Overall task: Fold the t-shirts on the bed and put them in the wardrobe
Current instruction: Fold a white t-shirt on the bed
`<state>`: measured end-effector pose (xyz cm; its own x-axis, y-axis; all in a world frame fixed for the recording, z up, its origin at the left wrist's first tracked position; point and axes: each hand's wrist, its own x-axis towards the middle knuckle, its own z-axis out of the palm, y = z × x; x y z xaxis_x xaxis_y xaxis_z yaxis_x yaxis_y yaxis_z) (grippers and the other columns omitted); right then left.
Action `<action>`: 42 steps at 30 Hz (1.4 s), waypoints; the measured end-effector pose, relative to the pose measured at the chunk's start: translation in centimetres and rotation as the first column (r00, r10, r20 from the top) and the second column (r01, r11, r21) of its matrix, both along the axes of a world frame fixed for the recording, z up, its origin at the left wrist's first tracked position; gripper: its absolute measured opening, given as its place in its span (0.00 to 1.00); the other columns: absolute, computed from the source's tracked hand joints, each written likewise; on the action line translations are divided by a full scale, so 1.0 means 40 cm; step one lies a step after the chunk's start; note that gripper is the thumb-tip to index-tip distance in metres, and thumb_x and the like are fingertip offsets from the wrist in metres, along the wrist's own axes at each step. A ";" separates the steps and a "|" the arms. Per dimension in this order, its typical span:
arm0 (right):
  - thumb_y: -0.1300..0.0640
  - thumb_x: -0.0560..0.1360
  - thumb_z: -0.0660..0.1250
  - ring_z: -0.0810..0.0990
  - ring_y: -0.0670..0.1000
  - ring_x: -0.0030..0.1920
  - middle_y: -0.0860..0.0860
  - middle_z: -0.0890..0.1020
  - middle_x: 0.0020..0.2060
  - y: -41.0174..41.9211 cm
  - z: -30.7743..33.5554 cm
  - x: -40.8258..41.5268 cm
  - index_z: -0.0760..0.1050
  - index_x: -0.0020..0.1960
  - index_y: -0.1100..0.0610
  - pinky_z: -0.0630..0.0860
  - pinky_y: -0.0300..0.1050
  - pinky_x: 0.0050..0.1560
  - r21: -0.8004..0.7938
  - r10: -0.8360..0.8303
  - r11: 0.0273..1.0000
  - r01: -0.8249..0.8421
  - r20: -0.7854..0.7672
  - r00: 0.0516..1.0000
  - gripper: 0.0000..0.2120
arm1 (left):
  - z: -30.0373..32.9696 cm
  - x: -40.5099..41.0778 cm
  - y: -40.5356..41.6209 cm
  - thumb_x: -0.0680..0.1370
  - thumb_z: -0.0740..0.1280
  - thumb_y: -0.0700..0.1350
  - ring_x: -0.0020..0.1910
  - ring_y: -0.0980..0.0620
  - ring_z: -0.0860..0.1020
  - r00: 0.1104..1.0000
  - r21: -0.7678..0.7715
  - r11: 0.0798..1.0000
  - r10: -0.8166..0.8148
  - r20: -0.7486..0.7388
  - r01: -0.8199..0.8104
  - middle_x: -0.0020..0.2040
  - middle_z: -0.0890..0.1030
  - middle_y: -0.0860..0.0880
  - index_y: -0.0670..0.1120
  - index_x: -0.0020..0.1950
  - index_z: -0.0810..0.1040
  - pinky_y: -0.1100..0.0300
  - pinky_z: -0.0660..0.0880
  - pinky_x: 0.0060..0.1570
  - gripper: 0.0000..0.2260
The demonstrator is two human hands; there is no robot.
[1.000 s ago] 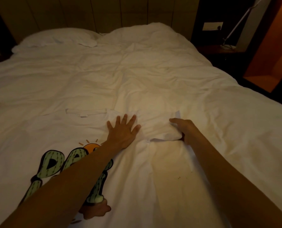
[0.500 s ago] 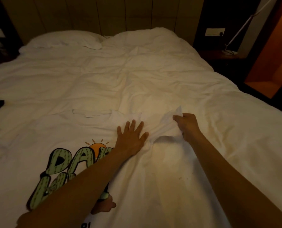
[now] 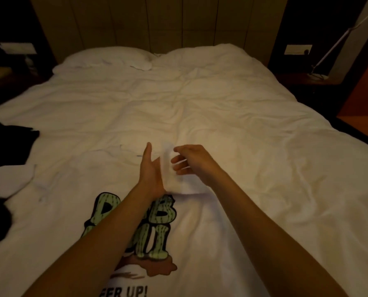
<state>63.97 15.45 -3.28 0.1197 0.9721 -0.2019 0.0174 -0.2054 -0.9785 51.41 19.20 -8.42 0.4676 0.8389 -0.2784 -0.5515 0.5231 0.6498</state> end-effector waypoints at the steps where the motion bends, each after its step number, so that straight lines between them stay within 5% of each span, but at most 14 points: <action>1: 0.58 0.81 0.63 0.81 0.54 0.35 0.57 0.82 0.38 -0.002 -0.011 -0.011 0.77 0.52 0.62 0.80 0.44 0.35 -0.001 -0.025 1.000 0.025 -0.031 0.999 0.08 | -0.006 -0.014 -0.004 0.78 0.58 0.65 0.48 0.42 0.81 1.000 0.004 1.000 0.016 -0.017 -0.016 0.53 0.82 0.39 0.41 0.66 0.77 0.51 0.78 0.49 0.31; 6: 0.59 0.78 0.64 0.83 0.52 0.43 0.54 0.85 0.43 -0.008 -0.092 0.004 0.81 0.50 0.56 0.82 0.49 0.50 0.140 -0.298 0.950 0.280 0.133 0.945 0.07 | -0.048 -0.039 -0.012 0.83 0.58 0.38 0.51 0.42 0.80 0.966 -0.032 0.992 0.114 -0.233 -0.125 0.54 0.81 0.39 0.38 0.70 0.72 0.49 0.77 0.47 0.16; 8: 0.59 0.77 0.63 0.82 0.52 0.52 0.53 0.85 0.51 -0.022 -0.116 0.027 0.82 0.55 0.57 0.77 0.47 0.59 0.188 -0.388 0.919 0.346 0.280 0.878 0.11 | -0.060 -0.058 -0.014 0.83 0.56 0.35 0.50 0.43 0.79 0.952 -0.018 0.982 0.178 -0.251 -0.188 0.54 0.81 0.40 0.39 0.71 0.71 0.50 0.76 0.45 0.16; 11: 0.57 0.78 0.62 0.77 0.54 0.62 0.54 0.80 0.62 -0.054 -0.142 0.062 0.78 0.65 0.57 0.69 0.40 0.60 0.152 -0.419 0.906 0.396 0.468 0.778 0.16 | -0.064 -0.090 -0.038 0.83 0.58 0.35 0.53 0.45 0.79 0.916 0.117 0.968 0.247 -0.317 -0.221 0.59 0.80 0.42 0.41 0.72 0.70 0.52 0.77 0.49 0.17; 14: 0.52 0.79 0.62 0.76 0.55 0.64 0.55 0.79 0.63 -0.073 -0.182 0.082 0.73 0.70 0.57 0.69 0.44 0.62 0.050 -0.344 0.922 0.384 0.558 0.755 0.21 | -0.067 -0.112 -0.059 0.81 0.62 0.38 0.60 0.47 0.75 0.687 0.373 0.893 0.435 -0.582 -0.250 0.69 0.72 0.44 0.47 0.75 0.64 0.51 0.75 0.60 0.23; 16: 0.48 0.78 0.63 0.76 0.56 0.63 0.54 0.79 0.63 -0.081 -0.204 0.084 0.73 0.69 0.57 0.70 0.45 0.63 0.024 -0.312 0.929 0.369 0.587 0.747 0.23 | -0.058 -0.110 -0.062 0.80 0.63 0.40 0.66 0.50 0.69 0.428 0.626 0.772 0.605 -0.672 -0.109 0.72 0.68 0.48 0.50 0.76 0.62 0.56 0.67 0.67 0.25; 18: 0.43 0.76 0.64 0.78 0.55 0.61 0.52 0.80 0.62 -0.092 -0.221 0.084 0.76 0.66 0.55 0.72 0.46 0.61 0.020 -0.292 0.934 0.357 0.617 0.731 0.23 | -0.048 -0.080 -0.049 0.81 0.63 0.43 0.71 0.51 0.66 0.317 0.734 0.673 0.679 -0.662 0.092 0.74 0.66 0.49 0.50 0.77 0.62 0.57 0.63 0.69 0.24; 25: 0.40 0.73 0.70 0.80 0.52 0.53 0.49 0.83 0.50 -0.122 -0.252 0.097 0.76 0.64 0.49 0.74 0.45 0.54 0.070 -0.248 0.958 0.277 0.687 0.683 0.23 | -0.099 0.092 0.100 0.84 0.56 0.54 0.70 0.46 0.70 0.279 0.490 0.685 0.403 -0.871 0.540 0.72 0.71 0.45 0.46 0.75 0.66 0.54 0.65 0.67 0.22; 29: 0.46 0.72 0.72 0.80 0.51 0.50 0.50 0.82 0.50 -0.117 -0.270 0.116 0.78 0.61 0.52 0.74 0.43 0.51 0.101 -0.253 0.963 0.250 0.660 0.707 0.20 | -0.140 0.147 0.159 0.83 0.55 0.55 0.54 0.45 0.77 0.208 0.543 0.635 0.525 -0.825 0.550 0.53 0.80 0.45 0.44 0.55 0.77 0.54 0.71 0.50 0.18; 34: 0.47 0.74 0.71 0.80 0.51 0.53 0.49 0.82 0.54 -0.117 -0.281 0.116 0.78 0.61 0.50 0.71 0.42 0.49 0.146 -0.280 0.956 0.254 0.715 0.641 0.17 | -0.188 0.152 0.160 0.84 0.53 0.56 0.64 0.44 0.73 0.173 0.548 0.594 0.569 -0.804 0.589 0.65 0.76 0.44 0.46 0.68 0.73 0.55 0.68 0.61 0.20; 37: 0.45 0.78 0.65 0.76 0.51 0.57 0.48 0.79 0.59 -0.134 -0.279 0.110 0.72 0.68 0.47 0.74 0.45 0.52 0.219 -0.285 0.957 0.187 0.820 0.496 0.20 | -0.153 0.133 0.132 0.84 0.53 0.55 0.74 0.47 0.64 0.201 0.563 0.586 0.567 -0.799 0.583 0.75 0.67 0.46 0.47 0.76 0.64 0.55 0.60 0.71 0.22; 39: 0.45 0.80 0.61 0.71 0.52 0.65 0.48 0.74 0.67 -0.139 -0.283 0.107 0.69 0.72 0.48 0.71 0.48 0.60 0.297 -0.303 0.951 0.085 0.841 0.449 0.22 | -0.129 0.099 0.100 0.85 0.51 0.56 0.77 0.48 0.57 0.136 0.523 0.527 0.606 -0.784 0.669 0.79 0.61 0.46 0.48 0.79 0.58 0.55 0.54 0.74 0.24; 42: 0.38 0.80 0.47 0.60 0.55 0.76 0.49 0.65 0.76 -0.140 -0.297 0.097 0.64 0.76 0.49 0.57 0.50 0.73 0.159 -0.126 0.985 -0.067 0.927 0.354 0.29 | -0.135 0.018 0.037 0.83 0.47 0.60 0.79 0.47 0.52 -0.071 0.324 0.483 0.636 -0.769 0.813 0.80 0.55 0.45 0.50 0.81 0.53 0.51 0.50 0.76 0.27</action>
